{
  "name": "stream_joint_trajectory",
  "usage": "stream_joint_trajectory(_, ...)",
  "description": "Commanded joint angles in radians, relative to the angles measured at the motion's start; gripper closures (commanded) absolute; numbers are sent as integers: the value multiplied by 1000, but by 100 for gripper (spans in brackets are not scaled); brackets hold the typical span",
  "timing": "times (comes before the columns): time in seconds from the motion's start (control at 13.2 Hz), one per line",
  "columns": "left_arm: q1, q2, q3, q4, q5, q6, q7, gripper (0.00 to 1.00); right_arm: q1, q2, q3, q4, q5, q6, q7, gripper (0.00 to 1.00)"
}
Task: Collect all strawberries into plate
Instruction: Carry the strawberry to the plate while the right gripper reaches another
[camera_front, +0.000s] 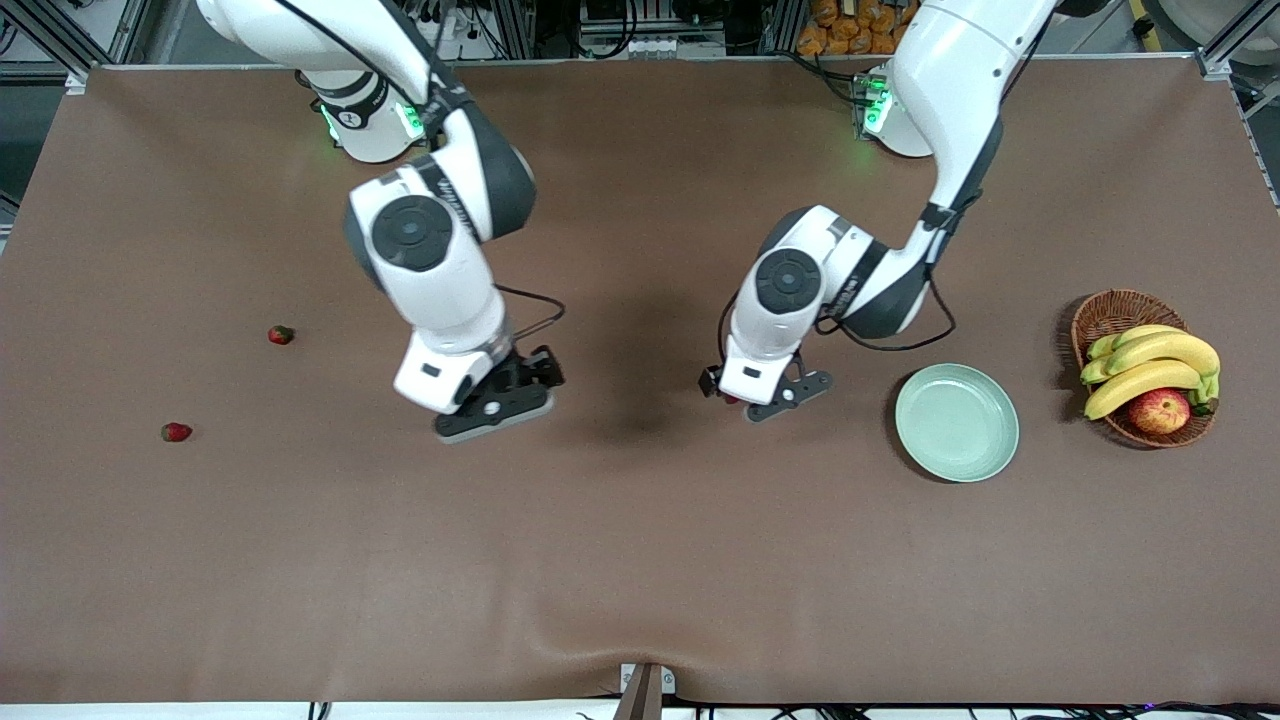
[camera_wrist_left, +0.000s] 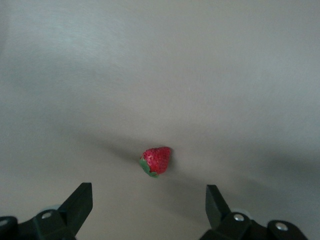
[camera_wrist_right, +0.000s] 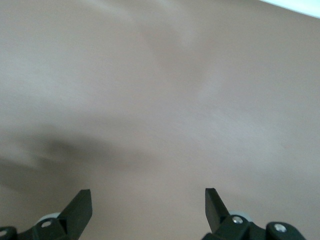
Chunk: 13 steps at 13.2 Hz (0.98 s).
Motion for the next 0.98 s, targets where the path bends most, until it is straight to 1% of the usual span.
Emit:
stream_joint_trajectory(0.0, -4, 48, 5, 19, 61, 13, 172, 0, -106, -58, 19, -52, -18, -96, -10, 0)
stream_joint_trajectory(0.15, -6, 58, 3, 22, 61, 14, 185, 1, -178, -67, 19, -52, -18, -149, -8, 0)
stream_joint_trajectory(0.23, -6, 66, 2, 24, 61, 14, 185, 4, -204, -72, 19, -54, -18, -185, -5, 0)
stream_joint_trajectory(0.38, -6, 81, 2, 25, 61, 17, 186, 12, -288, -86, 21, -54, -16, -277, -10, 0)
stream_joint_trajectory(0.53, -6, 94, 2, 25, 61, 17, 185, 22, -350, -96, 19, -54, -18, -382, -25, 0)
stream_joint_trajectory(0.6, -6, 100, 2, 27, 63, 19, 185, 27, -391, -101, 21, -64, -16, -429, -68, 0)
stream_joint_trajectory(0.68, -6, 103, 2, 35, 61, 20, 185, 31, -410, -121, 19, -96, -16, -440, -103, 0)
stream_joint_trajectory(0.83, -6, 120, 2, 56, 61, 22, 185, 32, -463, -156, 21, -179, -18, -408, -112, 0)
stream_joint_trajectory(0.91, -8, 129, 2, 67, 64, 22, 185, 33, -476, -158, 19, -202, -18, -389, -120, 0)
